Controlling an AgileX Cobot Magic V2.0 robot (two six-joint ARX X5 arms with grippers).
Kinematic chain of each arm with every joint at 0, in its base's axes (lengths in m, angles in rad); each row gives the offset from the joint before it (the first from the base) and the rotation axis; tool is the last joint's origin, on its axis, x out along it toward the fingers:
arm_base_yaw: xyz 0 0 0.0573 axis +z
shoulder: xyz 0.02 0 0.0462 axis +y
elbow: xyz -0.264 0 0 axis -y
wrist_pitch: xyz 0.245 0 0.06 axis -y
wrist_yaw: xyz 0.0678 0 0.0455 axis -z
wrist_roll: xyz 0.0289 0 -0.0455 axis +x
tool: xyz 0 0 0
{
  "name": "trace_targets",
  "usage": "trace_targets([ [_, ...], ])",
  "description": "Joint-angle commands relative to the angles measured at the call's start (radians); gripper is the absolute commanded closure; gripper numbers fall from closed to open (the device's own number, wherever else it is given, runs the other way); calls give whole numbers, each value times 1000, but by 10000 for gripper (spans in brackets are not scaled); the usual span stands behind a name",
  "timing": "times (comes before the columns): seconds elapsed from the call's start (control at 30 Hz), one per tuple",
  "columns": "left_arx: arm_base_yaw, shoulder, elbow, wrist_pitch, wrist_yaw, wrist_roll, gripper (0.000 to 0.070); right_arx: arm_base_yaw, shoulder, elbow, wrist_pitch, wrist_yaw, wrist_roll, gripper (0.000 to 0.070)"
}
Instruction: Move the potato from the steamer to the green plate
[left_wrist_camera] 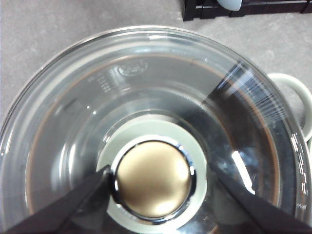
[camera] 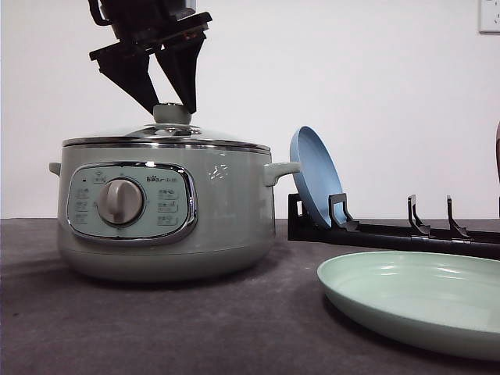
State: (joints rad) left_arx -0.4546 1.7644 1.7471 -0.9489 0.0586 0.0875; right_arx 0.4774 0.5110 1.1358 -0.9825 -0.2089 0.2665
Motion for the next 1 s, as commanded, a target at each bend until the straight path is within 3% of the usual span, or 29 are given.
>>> trace_targets([
  [0.0,-3,32,28,-2,8,-3,385,5,4,6,8,1,-5,117],
  [0.1,-3,35,28,-3,8,-2,444,5,4,6,7,1,-5,117],
  [0.23,-3,35,28,-1,8,-2,615,5,4,6,1,1,-5,117],
  [0.33,-3,35,28,-3,8,-2,692,5,4,6,0,2,-5,117],
  [0.63,-3,34,61,-10,8,-3,691,5,4,6,1,4,-5,117],
  [0.97,-3,33,247,-129,8,-15,691,5,4,6,1,14,-6,117],
])
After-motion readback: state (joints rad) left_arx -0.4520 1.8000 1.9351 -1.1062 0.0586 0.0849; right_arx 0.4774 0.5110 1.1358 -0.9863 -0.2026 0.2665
